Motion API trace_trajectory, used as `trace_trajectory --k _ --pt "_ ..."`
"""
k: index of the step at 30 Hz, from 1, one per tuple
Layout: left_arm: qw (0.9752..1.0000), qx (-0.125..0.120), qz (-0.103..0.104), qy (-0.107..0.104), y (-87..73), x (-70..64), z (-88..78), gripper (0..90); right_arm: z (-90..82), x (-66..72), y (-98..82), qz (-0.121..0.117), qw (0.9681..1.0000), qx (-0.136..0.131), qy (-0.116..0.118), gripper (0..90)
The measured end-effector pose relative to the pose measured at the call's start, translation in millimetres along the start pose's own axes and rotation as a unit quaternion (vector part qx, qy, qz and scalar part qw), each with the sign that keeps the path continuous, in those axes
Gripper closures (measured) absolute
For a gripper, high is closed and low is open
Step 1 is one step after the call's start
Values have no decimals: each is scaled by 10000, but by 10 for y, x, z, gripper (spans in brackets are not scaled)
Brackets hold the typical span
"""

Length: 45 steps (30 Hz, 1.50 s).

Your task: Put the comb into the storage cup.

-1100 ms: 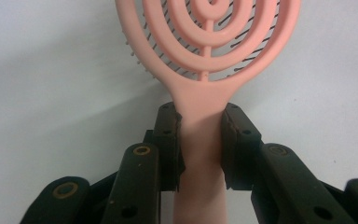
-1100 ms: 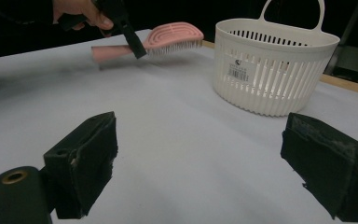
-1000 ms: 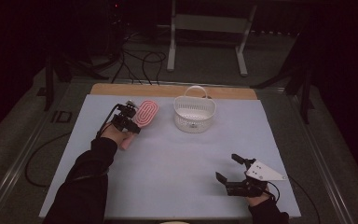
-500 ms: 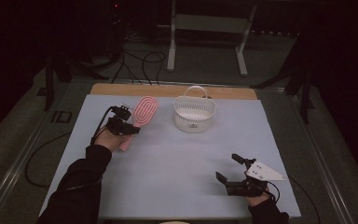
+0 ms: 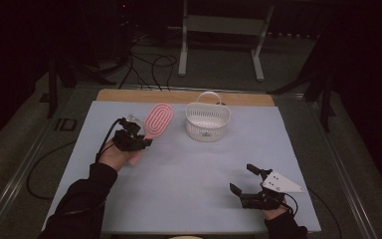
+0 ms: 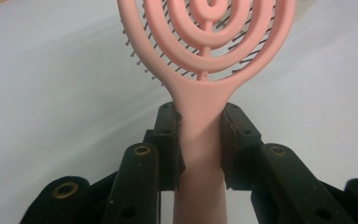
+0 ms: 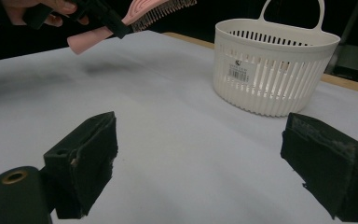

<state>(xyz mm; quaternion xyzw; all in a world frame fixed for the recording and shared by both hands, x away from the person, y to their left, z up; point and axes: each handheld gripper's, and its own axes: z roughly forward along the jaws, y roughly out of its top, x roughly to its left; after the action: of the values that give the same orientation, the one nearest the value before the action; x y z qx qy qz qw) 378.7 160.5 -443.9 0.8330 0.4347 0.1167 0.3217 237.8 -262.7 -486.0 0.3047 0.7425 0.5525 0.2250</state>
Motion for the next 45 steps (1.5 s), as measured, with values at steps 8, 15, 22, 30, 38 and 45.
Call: trace_trajectory --k 8,15,22,30,38,45 --pt "9993 -325 -2 -165 -96 -133 -32 716 1 -1 -1 2 10000 2 -5 105" --pt "9969 -667 148 -396 -187 -316 -103 716 -5 1 -1 -17 10000 8 -1 105" --pt "9933 -953 374 -541 -226 -493 -166 715 -1 9 1 -11 10000 6 -8 105" --pt "9866 -1255 735 -738 -264 -705 -172 716 -2 10 2 -16 10000 10 -16 105" --pt "9803 -1437 1016 -893 -350 -838 -112 716 4 1 -6 -17 10000 35 -6 105" --pt "9753 -1600 1243 -886 -440 -941 -74 716 21 9 -7 -19 10000 64 -6 105"
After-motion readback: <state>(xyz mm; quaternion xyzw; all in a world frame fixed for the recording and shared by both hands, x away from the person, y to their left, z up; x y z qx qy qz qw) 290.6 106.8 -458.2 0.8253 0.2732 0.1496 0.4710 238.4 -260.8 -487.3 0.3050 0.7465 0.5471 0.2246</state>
